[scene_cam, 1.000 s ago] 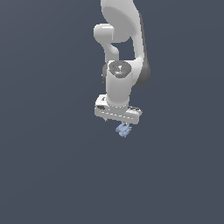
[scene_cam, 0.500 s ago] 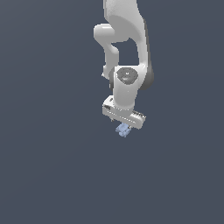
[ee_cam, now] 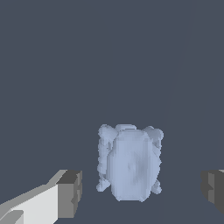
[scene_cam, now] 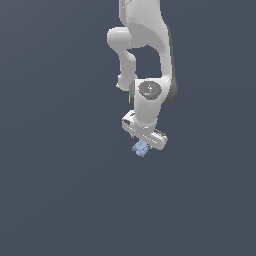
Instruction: Pick up the object and move it to a goal position.
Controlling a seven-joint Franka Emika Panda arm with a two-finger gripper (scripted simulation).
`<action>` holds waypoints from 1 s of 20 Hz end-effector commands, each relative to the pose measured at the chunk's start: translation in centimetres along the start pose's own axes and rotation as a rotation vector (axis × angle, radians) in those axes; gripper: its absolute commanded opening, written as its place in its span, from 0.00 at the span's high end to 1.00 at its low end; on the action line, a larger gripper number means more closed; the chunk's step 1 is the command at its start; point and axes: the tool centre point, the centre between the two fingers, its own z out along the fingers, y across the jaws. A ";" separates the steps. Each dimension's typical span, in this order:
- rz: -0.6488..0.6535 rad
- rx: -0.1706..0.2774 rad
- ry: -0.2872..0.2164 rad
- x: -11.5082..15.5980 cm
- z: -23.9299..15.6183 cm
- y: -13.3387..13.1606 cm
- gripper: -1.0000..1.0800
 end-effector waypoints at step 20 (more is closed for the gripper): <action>0.037 0.000 0.000 -0.5 4.8 -0.1 0.04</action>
